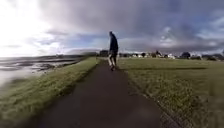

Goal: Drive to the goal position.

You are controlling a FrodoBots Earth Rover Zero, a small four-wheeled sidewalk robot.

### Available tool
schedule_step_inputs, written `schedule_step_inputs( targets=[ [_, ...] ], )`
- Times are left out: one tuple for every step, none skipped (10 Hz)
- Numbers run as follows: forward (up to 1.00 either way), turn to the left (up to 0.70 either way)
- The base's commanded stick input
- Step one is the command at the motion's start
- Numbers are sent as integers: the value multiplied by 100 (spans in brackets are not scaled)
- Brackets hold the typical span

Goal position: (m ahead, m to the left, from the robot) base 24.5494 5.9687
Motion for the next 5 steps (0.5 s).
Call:
schedule_step_inputs(
  targets=[
    [70, 0],
    [70, 0],
    [70, 0],
    [70, 0],
    [70, 0]
  ],
)
